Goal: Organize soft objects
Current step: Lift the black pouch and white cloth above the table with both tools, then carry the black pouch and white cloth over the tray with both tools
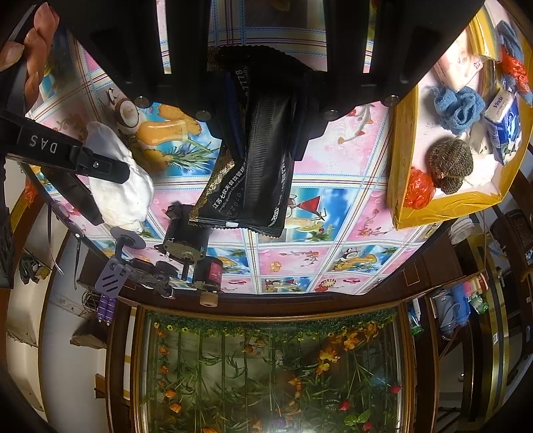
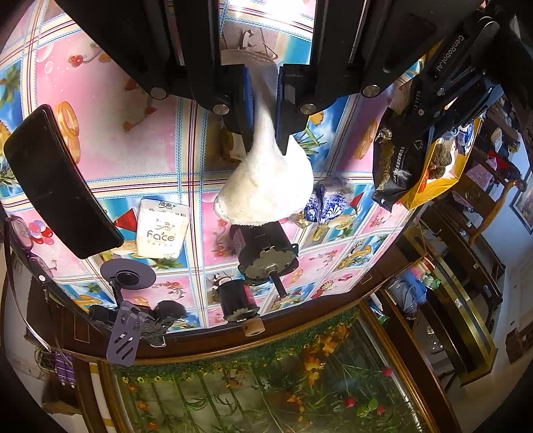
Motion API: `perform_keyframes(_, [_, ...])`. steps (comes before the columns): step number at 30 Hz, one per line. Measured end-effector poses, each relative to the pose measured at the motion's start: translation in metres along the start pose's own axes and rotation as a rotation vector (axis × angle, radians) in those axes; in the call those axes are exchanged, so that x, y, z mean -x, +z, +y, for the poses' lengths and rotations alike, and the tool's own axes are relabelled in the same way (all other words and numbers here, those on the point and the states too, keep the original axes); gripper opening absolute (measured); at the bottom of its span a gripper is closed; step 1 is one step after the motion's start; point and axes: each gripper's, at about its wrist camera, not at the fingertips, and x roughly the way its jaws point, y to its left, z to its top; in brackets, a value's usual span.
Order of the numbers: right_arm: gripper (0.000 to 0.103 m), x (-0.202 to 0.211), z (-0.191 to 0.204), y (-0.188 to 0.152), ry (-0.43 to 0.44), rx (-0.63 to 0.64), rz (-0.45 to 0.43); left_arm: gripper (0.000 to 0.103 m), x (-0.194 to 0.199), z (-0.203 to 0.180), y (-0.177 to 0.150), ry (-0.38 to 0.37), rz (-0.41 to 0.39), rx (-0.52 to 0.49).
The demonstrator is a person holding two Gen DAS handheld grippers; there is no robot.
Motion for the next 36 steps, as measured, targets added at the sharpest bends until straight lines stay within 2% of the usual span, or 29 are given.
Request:
perform_keyframes(12, [0.011,0.001,0.002,0.002,-0.014,0.002,-0.02,0.027,0.007,0.004,0.002,-0.001,-0.031,0.019])
perform_keyframes(15, [0.011,0.003,0.004,0.004,-0.032,-0.012,-0.049,0.027,0.013,0.012,0.005,-0.01,-0.05,0.054])
perform_keyframes(18, [0.011,0.003,0.013,0.004,-0.008,-0.036,-0.065,0.027,0.024,0.026,0.008,-0.012,-0.074,0.106])
perform_keyframes(25, [0.012,-0.009,0.076,-0.006,0.085,0.061,-0.072,0.028,0.055,0.066,0.016,0.007,-0.097,0.166])
perform_keyframes(30, [0.012,-0.015,0.126,-0.012,0.167,0.143,-0.067,0.028,0.076,0.122,0.017,0.083,-0.108,0.246])
perform_keyframes(36, [0.012,-0.026,0.184,-0.024,0.262,0.225,-0.037,0.028,0.092,0.189,-0.009,0.182,-0.073,0.337])
